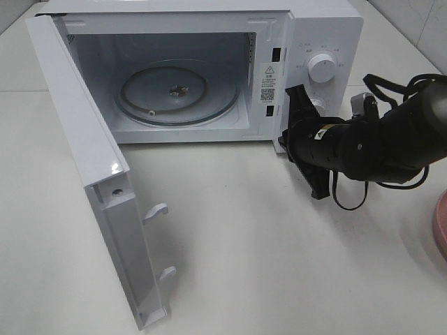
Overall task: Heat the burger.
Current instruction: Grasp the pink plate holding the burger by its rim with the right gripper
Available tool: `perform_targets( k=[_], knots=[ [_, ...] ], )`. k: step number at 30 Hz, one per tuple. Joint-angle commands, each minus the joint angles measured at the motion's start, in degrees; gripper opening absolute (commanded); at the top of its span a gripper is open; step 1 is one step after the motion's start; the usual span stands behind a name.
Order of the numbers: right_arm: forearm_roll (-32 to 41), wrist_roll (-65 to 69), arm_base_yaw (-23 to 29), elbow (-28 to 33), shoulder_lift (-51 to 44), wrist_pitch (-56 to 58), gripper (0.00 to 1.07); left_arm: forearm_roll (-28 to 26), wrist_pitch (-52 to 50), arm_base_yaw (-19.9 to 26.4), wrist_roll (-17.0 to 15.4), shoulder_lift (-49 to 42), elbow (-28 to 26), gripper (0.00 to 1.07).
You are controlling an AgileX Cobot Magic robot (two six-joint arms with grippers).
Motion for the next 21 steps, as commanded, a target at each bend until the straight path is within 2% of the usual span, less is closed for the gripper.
perform_targets(
  k=[1,7,9,15,21],
  knots=[
    [-1.0,-5.9,0.1,-0.2,-4.0,6.1,0.00,-0.1,-0.5,0.0,-0.1,-1.5,0.1,0.87],
    [-1.0,-12.0,0.1,-0.2,-7.3,11.1,0.00,-0.1,-0.5,0.0,-0.1,-1.5,0.1,0.87],
    [-0.9,-18.8,0.1,-0.2,-10.7,16.6,0.00,-0.1,-0.5,0.0,-0.1,-1.5,0.1,0.87],
    [-0.9,-26.6,0.1,-0.2,-13.6,22.5,0.00,-0.1,-0.5,0.0,-0.1,-1.5,0.1,0.87],
    [-1.1,-40.0,0.1,-0.3,-17.6,31.8,0.00,-0.1,-0.5,0.0,-0.1,-1.5,0.1,0.87]
  ],
)
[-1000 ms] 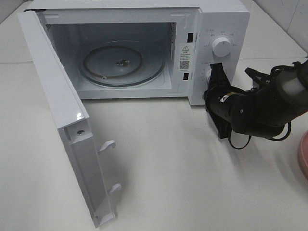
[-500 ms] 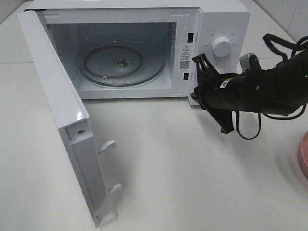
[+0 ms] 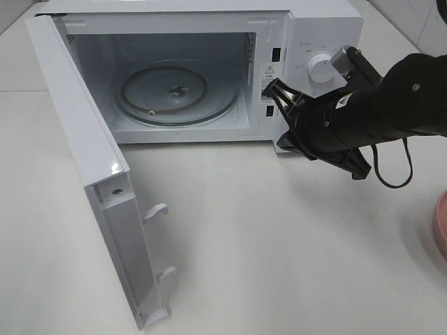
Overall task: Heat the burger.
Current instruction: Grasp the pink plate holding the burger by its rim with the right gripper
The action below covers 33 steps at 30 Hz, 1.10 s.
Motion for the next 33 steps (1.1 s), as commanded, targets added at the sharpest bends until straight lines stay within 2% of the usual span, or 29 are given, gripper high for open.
perform_targets(
  k=[1,5,11,19,21,33],
  knots=[
    [-0.9,-8.5,0.1,-0.5,-2.1,5.3,0.01,-0.1,-0.5,0.0,-0.1,-1.5,0.1,0.87],
    [-0.9,-17.0,0.1,-0.5,-4.6,13.0,0.02,-0.1,-0.5,0.0,-0.1,-1.5,0.1,0.87],
    [-2.1,-22.1,0.1,-0.5,-6.3,18.6,0.03,-0.1,-0.5,0.0,-0.1,-1.5,0.1,0.87],
    [-11.7,-22.5,0.1,-2.3,-7.4,32.4,0.05,-0.1,-0.5,0.0,-0.1,-1.5,0.1,0.87],
    [-15.1,-22.5,0.1,-3.9,-7.4,38.8,0.06,-0.1,-0.5,0.0,-0.1,-1.5,0.1,0.87],
    [-22.1,-22.5,0.0,-9.4,-7.4,55.7,0.10,-0.1,-0.5,0.0,-0.1,-1.5,0.1,0.87]
  ],
)
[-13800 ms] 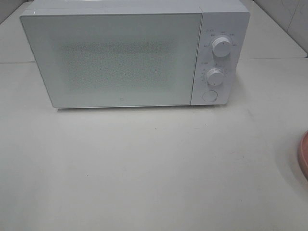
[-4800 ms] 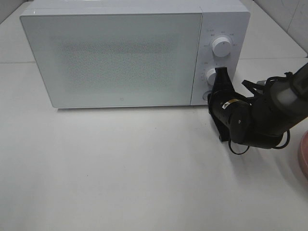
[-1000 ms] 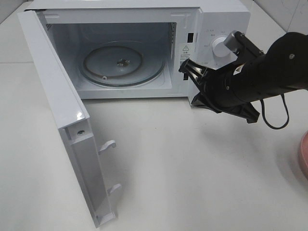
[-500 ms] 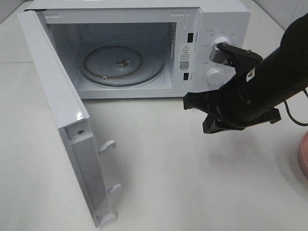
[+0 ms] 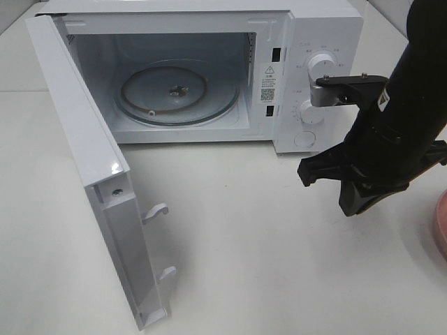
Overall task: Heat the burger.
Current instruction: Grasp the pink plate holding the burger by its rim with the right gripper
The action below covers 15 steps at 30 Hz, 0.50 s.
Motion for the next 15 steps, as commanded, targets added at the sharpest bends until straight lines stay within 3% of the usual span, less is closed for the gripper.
perform_targets(
  k=[1,10,15],
  knots=[
    [-1.3,-0.9,0.0,-0.9,-0.5,3.0,0.10,-0.1,-0.5,0.0,-0.1,-1.5,0.1,0.87],
    [-2.6,-1.0,-1.4,-1.3,-1.7,7.3,0.14,-0.1,-0.5,0.0,-0.1,-1.5,0.1,0.87],
    [-4.6,-1.6,-4.8,-1.3,-5.2,8.7,0.19,-0.1,-0.5,0.0,-0.1,-1.5,0.1,0.87]
  ],
)
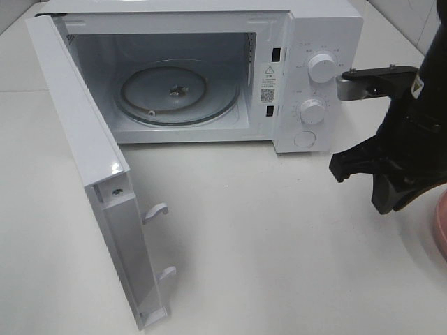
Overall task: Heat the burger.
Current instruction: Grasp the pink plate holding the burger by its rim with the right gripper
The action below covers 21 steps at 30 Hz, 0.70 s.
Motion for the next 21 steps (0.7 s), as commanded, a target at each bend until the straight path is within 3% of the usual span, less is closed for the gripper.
perform_targets(
  k=[1,6,8,9,11,12,14,21],
  knots=[
    [-1.1,-0.9,-1.4,-0.3,-1.5,0.9,0.19,-0.1,-0.5,0.0,-0.1,-1.5,0.1,0.87],
    [-2.6,-0.9,-3.6,-0.3,-3.7,1.2,0.29,-0.1,-0.5,0.0,-0.1,-1.5,0.1,0.87],
    [-4.5,-0.9,-5.0,-0.3,-5.1,1.4,0.46,-0.1,-0.5,0.0,-0.1,-1.5,0.1,0.87],
    [-4.5,-0.9,-5.0,-0.3,-5.1,1.4,0.46,-0.1,-0.5,0.0,-0.1,-1.5,0.1,0.87],
    [-7.2,-1.9,-6.1,-0.3,-6.3,1.3,0.81,-0.1,-0.5,0.0,-0.1,-1.5,0.1,0.87],
    [-7.2,-1.9,-6.1,-0.3,-6.3,1.3,0.81,-0.1,-0.5,0.0,-0.1,-1.5,0.1,0.87],
    [-7.5,-3.2,-7.2,-0.3,-6.3,1.3,0.99,-0.1,-0.5,0.0,-0.1,-1.5,0.1,0.87],
    [-7.7,-4.4,-7.4,-0.3,-6.3,1.2,1.00,-0.1,-0.5,0.0,-0.1,-1.5,0.1,0.87]
  ],
)
